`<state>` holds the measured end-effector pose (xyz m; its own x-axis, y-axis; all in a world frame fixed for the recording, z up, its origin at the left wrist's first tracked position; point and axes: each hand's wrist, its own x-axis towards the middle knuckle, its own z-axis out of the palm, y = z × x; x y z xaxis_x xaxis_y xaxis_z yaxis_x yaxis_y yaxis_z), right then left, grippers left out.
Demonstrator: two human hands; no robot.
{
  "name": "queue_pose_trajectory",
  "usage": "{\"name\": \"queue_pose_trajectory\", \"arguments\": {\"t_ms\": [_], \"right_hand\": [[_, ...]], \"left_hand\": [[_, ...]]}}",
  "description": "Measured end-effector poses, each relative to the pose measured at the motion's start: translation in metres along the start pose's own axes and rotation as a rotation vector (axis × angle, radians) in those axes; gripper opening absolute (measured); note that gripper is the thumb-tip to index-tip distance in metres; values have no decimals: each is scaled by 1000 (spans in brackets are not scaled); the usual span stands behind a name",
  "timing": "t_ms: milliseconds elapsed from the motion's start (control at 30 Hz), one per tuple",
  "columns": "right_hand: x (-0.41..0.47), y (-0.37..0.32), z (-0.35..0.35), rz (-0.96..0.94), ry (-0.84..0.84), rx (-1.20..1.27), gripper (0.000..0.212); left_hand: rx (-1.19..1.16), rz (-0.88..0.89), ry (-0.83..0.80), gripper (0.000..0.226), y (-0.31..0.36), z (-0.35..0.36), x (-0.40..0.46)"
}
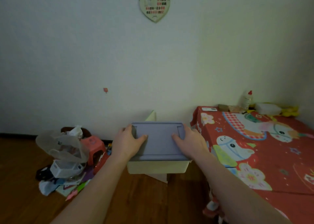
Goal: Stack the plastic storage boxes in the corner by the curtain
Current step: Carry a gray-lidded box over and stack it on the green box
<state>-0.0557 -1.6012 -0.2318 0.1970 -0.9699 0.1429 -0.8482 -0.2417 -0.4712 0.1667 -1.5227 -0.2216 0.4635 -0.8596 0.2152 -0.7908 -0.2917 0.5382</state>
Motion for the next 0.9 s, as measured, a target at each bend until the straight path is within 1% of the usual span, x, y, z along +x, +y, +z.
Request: {"name": "queue_pose_trajectory", "arguments": {"t_ms": [167, 467, 667, 900], "right_hand": [[8, -15, -57, -24, 45, -29, 73], [12, -15, -140, -54, 131, -24, 73], [10, -9, -171, -64, 159, -57, 73], [-9, 15, -191, -12, 190, -72, 73]], "left_hand": [[12, 30, 24, 80, 43, -38, 14], [29, 91, 77, 79, 110, -76, 23], [1, 121, 107, 78, 135, -83, 20], [-17, 169, 93, 76, 162, -70, 9]]}}
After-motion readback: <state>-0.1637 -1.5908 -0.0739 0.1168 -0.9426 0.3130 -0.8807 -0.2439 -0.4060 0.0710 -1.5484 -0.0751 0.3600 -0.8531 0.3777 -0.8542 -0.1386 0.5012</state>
